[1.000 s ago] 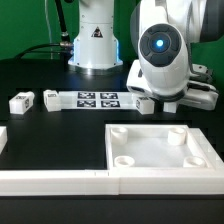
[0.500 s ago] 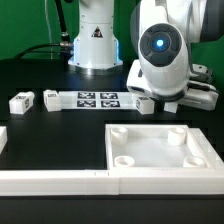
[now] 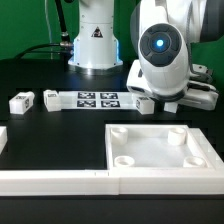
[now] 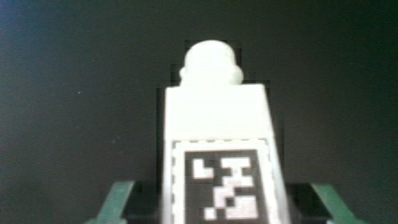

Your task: Assemble square table

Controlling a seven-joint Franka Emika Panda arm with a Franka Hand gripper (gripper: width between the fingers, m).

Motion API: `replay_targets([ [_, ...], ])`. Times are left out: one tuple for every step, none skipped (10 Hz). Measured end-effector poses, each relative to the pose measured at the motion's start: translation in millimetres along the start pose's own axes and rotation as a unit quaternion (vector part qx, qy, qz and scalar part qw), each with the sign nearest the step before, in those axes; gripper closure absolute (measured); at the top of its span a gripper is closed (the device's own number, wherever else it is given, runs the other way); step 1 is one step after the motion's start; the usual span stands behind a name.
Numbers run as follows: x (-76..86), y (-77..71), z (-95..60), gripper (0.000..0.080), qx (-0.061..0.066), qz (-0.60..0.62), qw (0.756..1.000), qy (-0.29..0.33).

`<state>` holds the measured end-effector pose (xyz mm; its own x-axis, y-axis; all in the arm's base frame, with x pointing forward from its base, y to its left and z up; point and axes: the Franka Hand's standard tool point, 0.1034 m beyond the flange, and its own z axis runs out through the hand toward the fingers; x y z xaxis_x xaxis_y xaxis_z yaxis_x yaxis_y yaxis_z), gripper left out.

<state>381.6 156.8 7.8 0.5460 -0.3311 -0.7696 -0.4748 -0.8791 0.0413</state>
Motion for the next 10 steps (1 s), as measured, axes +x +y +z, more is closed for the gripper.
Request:
replay_targets([
  [-0.3,0.8,-19.0,0.0514,-0.015,-0.017,1.000,0.013],
  [1.1,1.0,-45.7,0.0514,-0.009,-0.031,0.999,0.030],
  [3.2,2.7,-66.3,0.0512,0.000,-0.039,0.998,0.044],
  [1.9,3.9,-82.1,0.0512,0.006,-0.043,0.998,0.054],
  [-1.7,5.4,-99.0,0.0512,0.001,-0.055,0.996,0.073],
  [-3.5,5.9,-109.1,0.0512,0.001,-0.063,0.994,0.086],
  [1.7,3.3,-105.8,0.0512,0.004,-0.063,0.993,0.104],
  [6.0,-2.1,-107.2,0.0512,0.012,-0.066,0.987,0.144],
  [4.6,-3.8,-108.6,0.0512,0.017,-0.071,0.981,0.180],
  [4.0,-4.6,-110.7,0.0512,0.021,-0.073,0.977,0.198],
])
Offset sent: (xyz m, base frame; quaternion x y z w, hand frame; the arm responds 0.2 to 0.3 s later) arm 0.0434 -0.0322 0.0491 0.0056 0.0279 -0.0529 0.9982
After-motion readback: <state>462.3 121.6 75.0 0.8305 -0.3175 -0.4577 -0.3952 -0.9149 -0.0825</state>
